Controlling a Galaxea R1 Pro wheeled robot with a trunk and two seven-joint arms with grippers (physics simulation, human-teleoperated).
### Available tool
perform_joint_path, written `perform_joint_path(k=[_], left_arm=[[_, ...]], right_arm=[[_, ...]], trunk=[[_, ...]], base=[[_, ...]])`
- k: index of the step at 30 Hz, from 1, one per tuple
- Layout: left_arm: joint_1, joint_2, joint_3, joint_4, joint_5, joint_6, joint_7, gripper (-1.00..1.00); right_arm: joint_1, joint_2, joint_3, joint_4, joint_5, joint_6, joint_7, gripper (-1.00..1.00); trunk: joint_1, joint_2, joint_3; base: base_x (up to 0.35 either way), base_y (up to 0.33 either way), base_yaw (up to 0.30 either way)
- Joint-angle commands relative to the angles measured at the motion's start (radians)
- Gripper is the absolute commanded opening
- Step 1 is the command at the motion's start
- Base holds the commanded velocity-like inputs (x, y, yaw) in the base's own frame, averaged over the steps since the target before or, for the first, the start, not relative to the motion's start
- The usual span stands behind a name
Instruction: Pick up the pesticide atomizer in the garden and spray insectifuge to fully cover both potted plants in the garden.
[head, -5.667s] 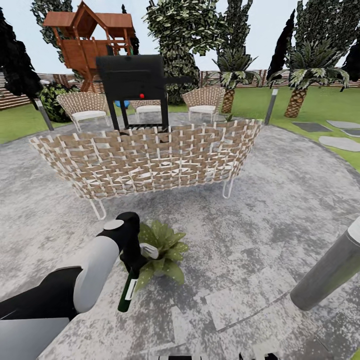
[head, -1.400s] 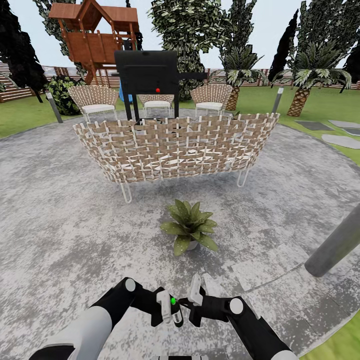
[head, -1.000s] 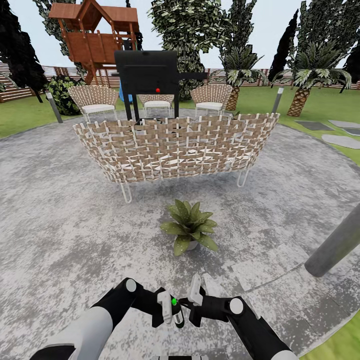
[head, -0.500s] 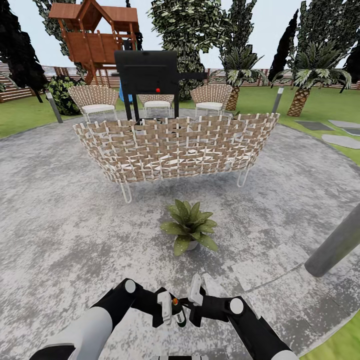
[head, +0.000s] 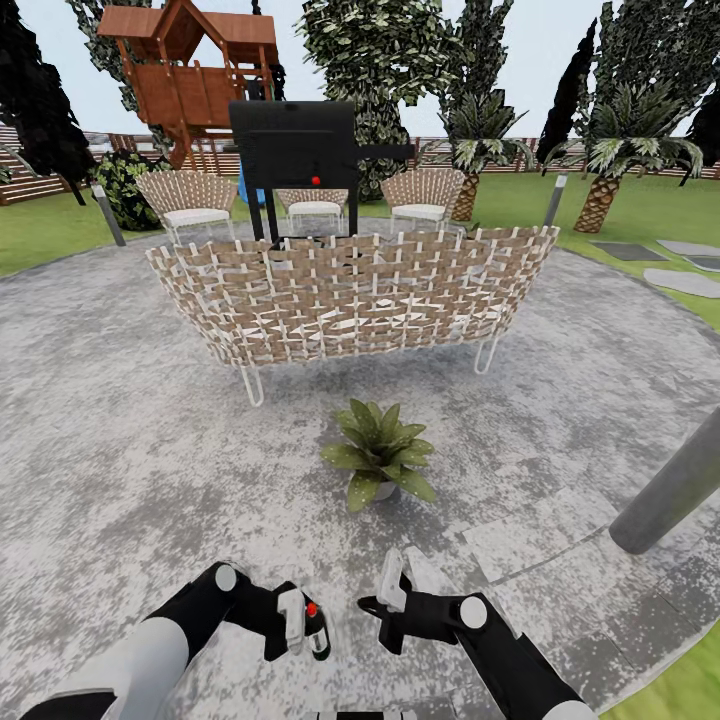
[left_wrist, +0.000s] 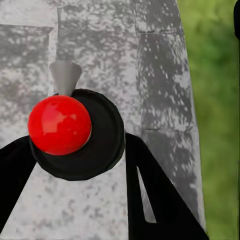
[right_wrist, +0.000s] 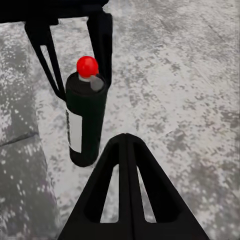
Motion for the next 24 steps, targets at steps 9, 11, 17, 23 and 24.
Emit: perform_joint_path(k=[9, 11, 17, 23, 24], left_arm=[[0.057, 0.14, 0.014, 0.081, -0.001, 0.006, 0.031, -1.0], [0.084, 0.156, 0.027, 0.083, 0.001, 0.01, 0.102, -1.0], [0.187, 0.173, 0.482, 0.086, 0.012, 0.011, 0.383, -1.0], [0.274, 0.173, 0.886, 0.082, 0.043, -0.002, 0.554, -1.0], [0.284, 0.173, 0.916, 0.082, 0.045, -0.002, 0.577, -1.0]], right_arm=[[0.0, -0.009, -0.004, 0.166, 0.009, -0.011, -0.133, 1.0], [0.0, -0.015, -0.004, 0.269, 0.008, -0.012, -0.269, 1.0], [0.0, -0.046, -0.007, 0.624, -0.038, -0.015, -0.822, 1.0], [0.0, -0.043, -0.008, 0.637, -0.362, -0.046, -0.935, 1.0], [0.0, -0.046, -0.009, 0.638, -0.402, -0.058, -0.937, 1.0]], trunk=[[0.0, 0.0, -0.001], [0.0, 0.0, -0.001], [0.0, 0.0, -0.001], [0.0, 0.0, -0.001], [0.0, 0.0, -0.001]], base=[[0.0, 0.0, 0.0], [0.0, 0.0, 0.0], [0.0, 0.0, 0.0], [0.0, 0.0, 0.0], [0.0, 0.0, 0.0]])
